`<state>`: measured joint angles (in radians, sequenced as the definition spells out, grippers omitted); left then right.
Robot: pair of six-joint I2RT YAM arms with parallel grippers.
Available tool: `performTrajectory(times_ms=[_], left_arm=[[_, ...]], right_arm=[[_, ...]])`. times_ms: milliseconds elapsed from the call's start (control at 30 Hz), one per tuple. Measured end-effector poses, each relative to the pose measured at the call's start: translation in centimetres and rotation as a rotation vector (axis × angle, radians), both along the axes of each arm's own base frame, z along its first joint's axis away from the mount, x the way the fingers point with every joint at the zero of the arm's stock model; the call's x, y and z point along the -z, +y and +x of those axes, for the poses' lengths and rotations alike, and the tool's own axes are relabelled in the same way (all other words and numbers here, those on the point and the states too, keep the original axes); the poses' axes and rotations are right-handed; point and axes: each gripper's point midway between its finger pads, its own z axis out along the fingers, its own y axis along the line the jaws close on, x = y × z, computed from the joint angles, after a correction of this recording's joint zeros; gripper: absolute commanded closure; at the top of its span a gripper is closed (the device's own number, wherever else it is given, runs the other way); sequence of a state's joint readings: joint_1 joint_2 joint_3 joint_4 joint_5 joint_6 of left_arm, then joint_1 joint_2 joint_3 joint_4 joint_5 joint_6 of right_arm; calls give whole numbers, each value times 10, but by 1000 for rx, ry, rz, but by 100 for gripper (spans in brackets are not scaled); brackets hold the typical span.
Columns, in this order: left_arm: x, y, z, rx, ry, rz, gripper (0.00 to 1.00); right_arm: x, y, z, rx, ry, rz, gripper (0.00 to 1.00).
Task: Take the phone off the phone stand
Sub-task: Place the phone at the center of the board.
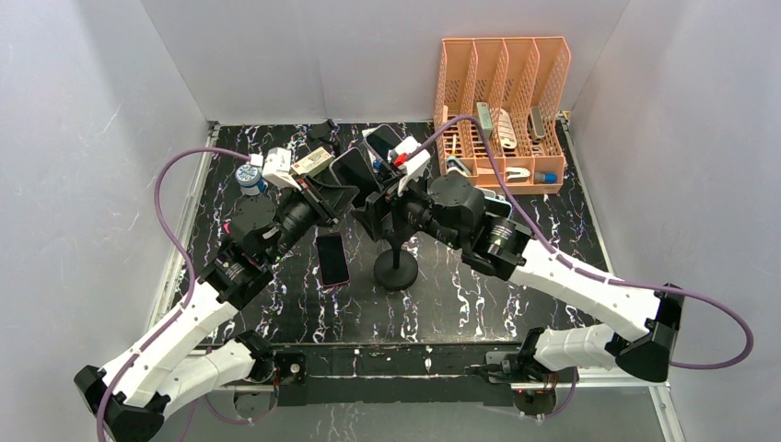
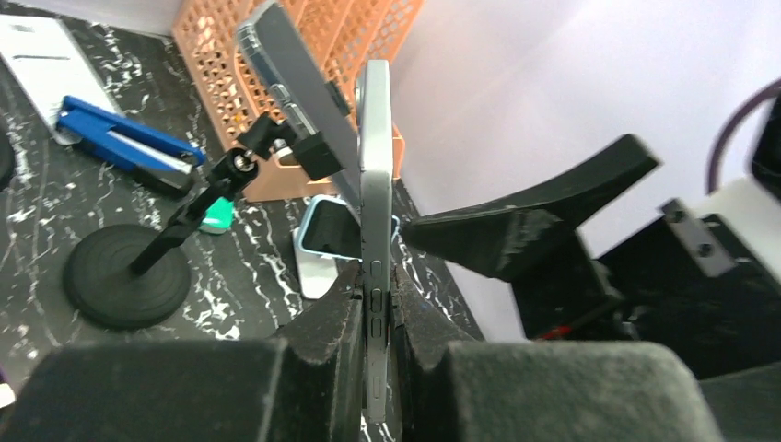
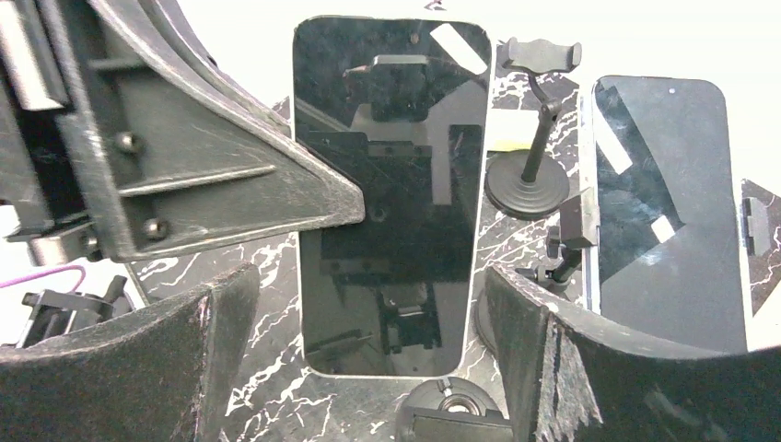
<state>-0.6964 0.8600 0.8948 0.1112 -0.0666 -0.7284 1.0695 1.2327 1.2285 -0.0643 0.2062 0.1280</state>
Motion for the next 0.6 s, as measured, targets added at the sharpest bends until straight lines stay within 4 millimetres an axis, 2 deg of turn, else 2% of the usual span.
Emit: performTrajectory(times_ms=[300,433,600], left_arm=[[18,23,-2,-84,35,95,100],[26,46,-8,-143,49,186,100],[23,82,-21,-232,41,287,100]], right_arm=[[-24,-15,-18,-48,-11,50,1],[-33,-28,-33,-84,-26,77,1],[-32,-47,-47,-105,-35,92,1]])
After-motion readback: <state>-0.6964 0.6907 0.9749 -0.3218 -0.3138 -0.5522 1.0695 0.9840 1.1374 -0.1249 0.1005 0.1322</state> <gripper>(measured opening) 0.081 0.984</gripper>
